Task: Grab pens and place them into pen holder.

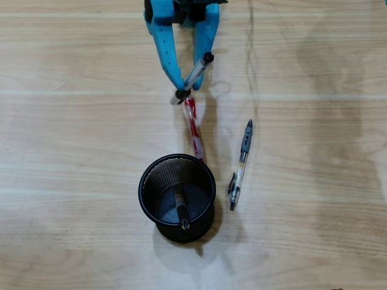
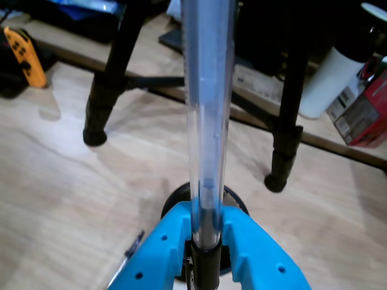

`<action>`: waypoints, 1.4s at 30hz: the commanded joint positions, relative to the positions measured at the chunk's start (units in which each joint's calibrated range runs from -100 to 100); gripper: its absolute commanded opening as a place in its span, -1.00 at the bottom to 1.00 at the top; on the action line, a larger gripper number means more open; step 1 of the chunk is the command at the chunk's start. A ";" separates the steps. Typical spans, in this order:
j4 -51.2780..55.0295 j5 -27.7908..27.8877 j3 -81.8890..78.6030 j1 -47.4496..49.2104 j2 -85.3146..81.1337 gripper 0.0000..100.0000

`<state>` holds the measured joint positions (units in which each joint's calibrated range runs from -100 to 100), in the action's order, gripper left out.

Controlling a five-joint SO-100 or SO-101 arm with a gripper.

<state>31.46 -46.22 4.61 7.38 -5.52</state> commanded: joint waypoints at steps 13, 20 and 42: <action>-31.14 -4.62 2.17 -2.40 19.66 -0.97; -33.24 -4.99 2.17 -3.77 24.42 -0.95; -32.33 -4.41 -14.12 -3.31 10.49 -0.77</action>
<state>-0.56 -50.95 -5.50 4.43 13.42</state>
